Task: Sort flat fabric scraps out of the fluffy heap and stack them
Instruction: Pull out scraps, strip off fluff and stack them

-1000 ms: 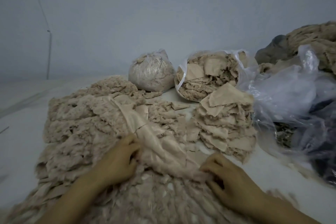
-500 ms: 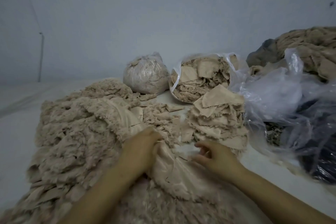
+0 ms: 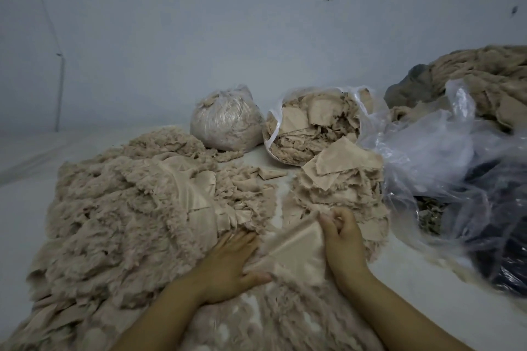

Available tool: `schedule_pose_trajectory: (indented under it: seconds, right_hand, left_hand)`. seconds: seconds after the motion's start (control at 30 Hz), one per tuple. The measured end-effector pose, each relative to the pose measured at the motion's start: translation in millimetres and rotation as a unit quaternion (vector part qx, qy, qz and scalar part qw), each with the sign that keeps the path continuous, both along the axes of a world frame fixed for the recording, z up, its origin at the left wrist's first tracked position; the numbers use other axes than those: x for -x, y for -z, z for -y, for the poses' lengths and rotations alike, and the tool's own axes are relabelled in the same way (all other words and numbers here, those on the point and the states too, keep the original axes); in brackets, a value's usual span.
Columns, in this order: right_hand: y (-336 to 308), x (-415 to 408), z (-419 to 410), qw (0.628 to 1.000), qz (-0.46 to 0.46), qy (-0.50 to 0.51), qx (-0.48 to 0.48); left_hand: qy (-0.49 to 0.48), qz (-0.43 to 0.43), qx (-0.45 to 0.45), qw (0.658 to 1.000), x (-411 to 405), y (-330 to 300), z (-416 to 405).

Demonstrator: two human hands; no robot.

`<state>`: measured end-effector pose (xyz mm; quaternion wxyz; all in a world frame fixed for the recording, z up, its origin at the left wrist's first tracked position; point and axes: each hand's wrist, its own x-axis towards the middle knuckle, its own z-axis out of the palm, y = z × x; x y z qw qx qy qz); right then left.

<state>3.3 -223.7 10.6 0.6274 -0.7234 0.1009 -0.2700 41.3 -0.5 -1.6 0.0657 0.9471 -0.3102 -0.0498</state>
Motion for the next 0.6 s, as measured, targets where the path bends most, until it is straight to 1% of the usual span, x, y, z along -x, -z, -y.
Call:
schedule_pose_trajectory:
  seconds: [0.07, 0.13, 0.17, 0.2, 0.23, 0.27, 0.3, 0.33, 0.4, 0.47, 0.5, 0.53, 0.6]
  right_hand:
    - [-4, 1, 2, 0.998, 0.028, 0.041, -0.045]
    - [-6, 3, 6, 0.997, 0.027, 0.036, -0.056]
    - [-5, 5, 5, 0.998, 0.019, 0.014, -0.059]
    - [-4, 7, 2, 0.998, 0.008, -0.011, -0.064]
    - [-3, 9, -2, 0.997, 0.001, -0.033, -0.068]
    - [-3, 10, -7, 0.996, -0.001, -0.048, -0.07]
    - [-3, 11, -12, 0.996, 0.0, -0.055, -0.067]
    - [-4, 11, -15, 0.997, 0.004, -0.053, -0.063]
    - [-4, 12, -16, 0.996, 0.016, -0.05, -0.07]
    - [-4, 13, -15, 0.993, 0.007, -0.083, -0.087]
    - [-4, 14, -15, 0.991, -0.005, -0.106, -0.085]
    - [-4, 14, -17, 0.989, -0.012, -0.122, -0.08]
    - [-3, 14, -24, 0.987, 0.0, -0.14, -0.077]
  left_hand:
    - [0.011, -0.008, 0.004, 1.0, -1, -2, -6]
    - [0.008, -0.029, 0.021, 0.999, 0, -6, -11]
    - [-0.001, -0.057, 0.063, 0.996, 2, -10, -10]
    - [-0.016, -0.103, 0.142, 0.984, 6, -15, -6]
    - [-0.037, -0.162, 0.251, 0.954, 12, -22, 2]
    - [-0.063, -0.217, 0.359, 0.906, 18, -29, 13]
    - [-0.086, -0.244, 0.424, 0.868, 21, -34, 23]
    - [-0.099, -0.244, 0.448, 0.854, 23, -34, 33]
    - [-0.108, -0.202, 0.468, 0.854, 26, -28, 51]
    - [-0.109, -0.174, 0.507, 0.837, 29, -23, 60]
    - [-0.112, -0.174, 0.529, 0.823, 30, -22, 62]
    - [-0.112, -0.186, 0.561, 0.799, 31, -22, 64]
    - [-0.121, -0.236, 0.633, 0.727, 33, -24, 71]
